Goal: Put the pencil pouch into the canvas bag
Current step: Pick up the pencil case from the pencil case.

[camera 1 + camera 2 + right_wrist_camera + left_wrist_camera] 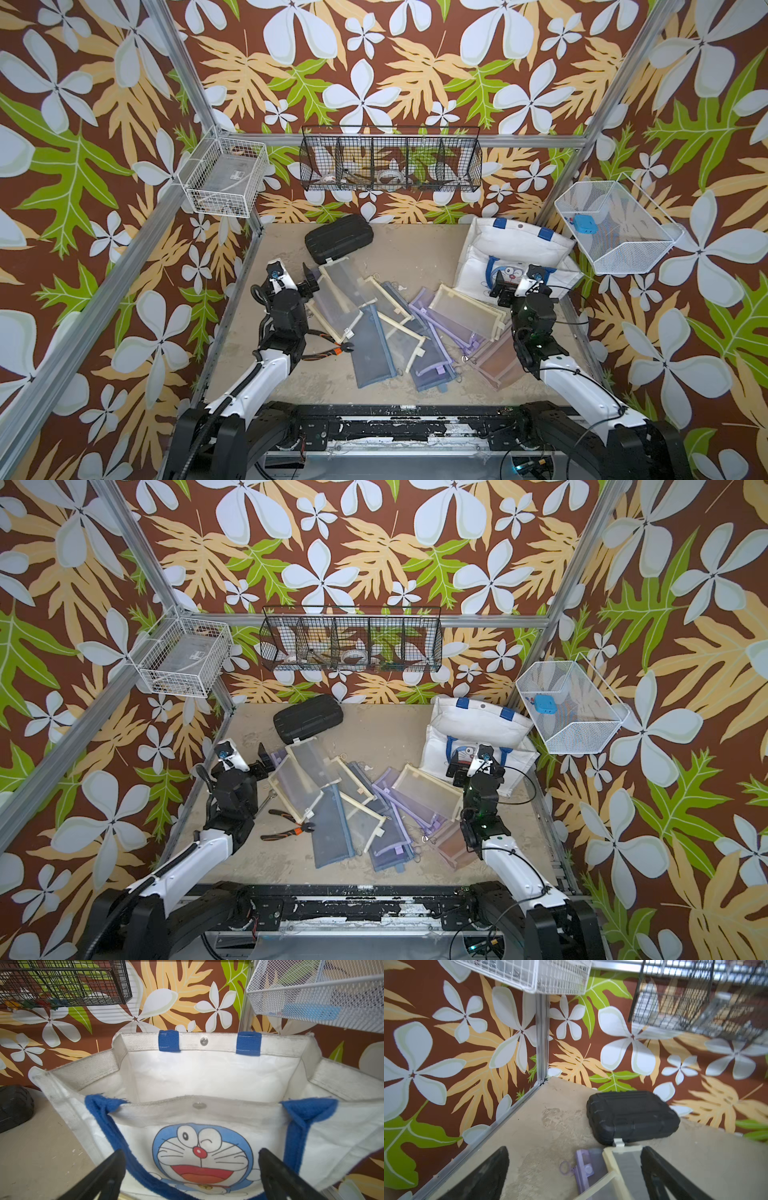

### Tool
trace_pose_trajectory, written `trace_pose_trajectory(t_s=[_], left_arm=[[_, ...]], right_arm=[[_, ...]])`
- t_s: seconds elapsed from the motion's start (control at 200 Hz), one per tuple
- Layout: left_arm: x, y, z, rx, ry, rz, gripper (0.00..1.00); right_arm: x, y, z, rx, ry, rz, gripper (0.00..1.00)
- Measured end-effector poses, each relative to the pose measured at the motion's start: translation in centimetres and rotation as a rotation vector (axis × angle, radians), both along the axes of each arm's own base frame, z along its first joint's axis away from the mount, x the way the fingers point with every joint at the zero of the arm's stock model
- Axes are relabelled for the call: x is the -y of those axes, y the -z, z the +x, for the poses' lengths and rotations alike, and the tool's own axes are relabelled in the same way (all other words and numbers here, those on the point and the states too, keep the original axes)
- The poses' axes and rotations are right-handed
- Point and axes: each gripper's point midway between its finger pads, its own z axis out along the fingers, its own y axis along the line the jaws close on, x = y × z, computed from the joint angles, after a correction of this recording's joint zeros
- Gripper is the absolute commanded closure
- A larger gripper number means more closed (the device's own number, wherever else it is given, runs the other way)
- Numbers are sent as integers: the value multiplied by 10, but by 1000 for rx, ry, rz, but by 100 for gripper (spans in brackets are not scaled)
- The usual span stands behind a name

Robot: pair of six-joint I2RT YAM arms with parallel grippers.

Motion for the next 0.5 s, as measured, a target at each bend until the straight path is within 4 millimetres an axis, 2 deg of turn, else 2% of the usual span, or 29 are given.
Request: trace_pose_trajectory(t_s=[0.095, 0.155, 0.27, 0.35, 0.42, 0.5], left_arm=[[9, -32, 10, -22, 24, -93, 0], [19, -32, 14, -75, 63, -129, 0], [49, 1, 19, -270, 159, -164, 0], [69, 27, 17, -403, 205, -162, 6], [93, 50, 9, -511, 261, -134, 6], [121, 71, -6, -599, 321, -107, 7]], right_arm=[[-24, -2, -7, -30, -66, 12, 0], [-42, 0, -11, -60, -116, 21, 0], [-75, 10, -18, -138, -209, 26, 0], [-102, 19, -25, -195, -297, 22, 0], [-126, 30, -35, -246, -393, 25, 0], [-142, 42, -44, -304, -461, 37, 0]])
